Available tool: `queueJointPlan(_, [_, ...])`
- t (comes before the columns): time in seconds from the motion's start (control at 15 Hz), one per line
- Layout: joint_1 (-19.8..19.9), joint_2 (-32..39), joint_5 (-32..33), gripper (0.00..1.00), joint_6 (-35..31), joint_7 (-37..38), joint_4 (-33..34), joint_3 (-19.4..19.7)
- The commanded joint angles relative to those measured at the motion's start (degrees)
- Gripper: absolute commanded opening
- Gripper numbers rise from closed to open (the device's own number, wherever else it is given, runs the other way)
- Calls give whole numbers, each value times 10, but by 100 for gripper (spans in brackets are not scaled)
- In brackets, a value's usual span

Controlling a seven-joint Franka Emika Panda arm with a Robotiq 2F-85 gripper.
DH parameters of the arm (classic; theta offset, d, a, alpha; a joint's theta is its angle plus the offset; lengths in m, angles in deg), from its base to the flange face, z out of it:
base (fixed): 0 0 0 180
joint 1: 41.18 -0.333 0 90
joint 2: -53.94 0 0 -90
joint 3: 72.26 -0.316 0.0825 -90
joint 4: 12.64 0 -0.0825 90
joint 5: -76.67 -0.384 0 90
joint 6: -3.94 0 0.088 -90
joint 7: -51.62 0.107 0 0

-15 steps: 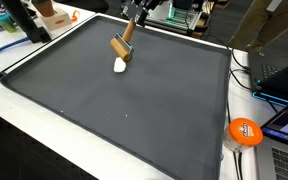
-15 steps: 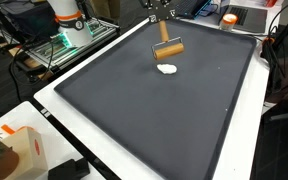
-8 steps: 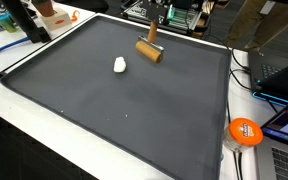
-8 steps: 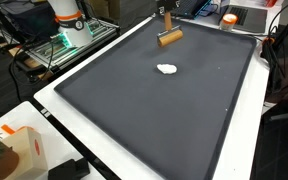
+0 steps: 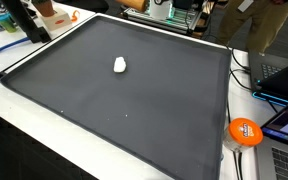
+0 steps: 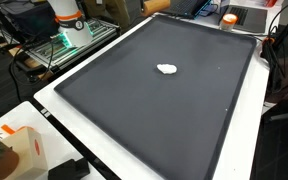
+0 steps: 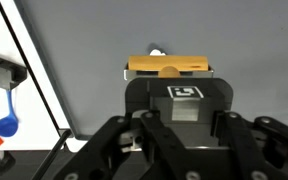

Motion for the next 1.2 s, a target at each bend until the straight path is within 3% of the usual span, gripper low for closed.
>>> queueJointPlan(0.0, [17, -2, -4, 47, 11, -19, 14, -6])
queueJointPlan(0.27, [18, 3, -4, 47, 14, -27, 20, -6])
queueJointPlan(0.33, [17, 5, -4, 22, 14, -27, 20, -6])
queueJointPlan(0.8, [2, 69, -13, 22, -54, -159, 2, 3])
queueJointPlan(1.13, [12, 139, -13, 22, -18, -325, 46, 29])
